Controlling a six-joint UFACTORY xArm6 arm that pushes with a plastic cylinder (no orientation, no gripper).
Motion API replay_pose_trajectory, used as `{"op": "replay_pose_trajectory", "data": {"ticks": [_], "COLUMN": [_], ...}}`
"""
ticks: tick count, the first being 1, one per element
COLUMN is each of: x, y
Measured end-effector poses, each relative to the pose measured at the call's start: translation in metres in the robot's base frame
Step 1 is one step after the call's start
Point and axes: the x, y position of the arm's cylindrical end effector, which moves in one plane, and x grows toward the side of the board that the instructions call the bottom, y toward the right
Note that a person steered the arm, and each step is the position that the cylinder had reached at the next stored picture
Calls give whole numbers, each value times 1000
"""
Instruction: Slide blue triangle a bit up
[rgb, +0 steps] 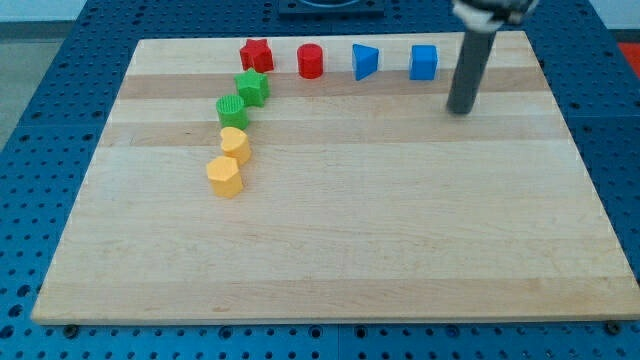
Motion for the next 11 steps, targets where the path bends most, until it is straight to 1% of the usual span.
{"op": "replay_pose_trajectory", "data": {"ticks": [1, 2, 3, 4, 5, 6, 7, 8, 9, 10, 11], "x": [-89, -102, -27, -46, -83, -104, -109, -60, 9, -8, -12], "y": [-22, -75, -106, -87, -82, -131, -192, -186, -199, -168, -162]}}
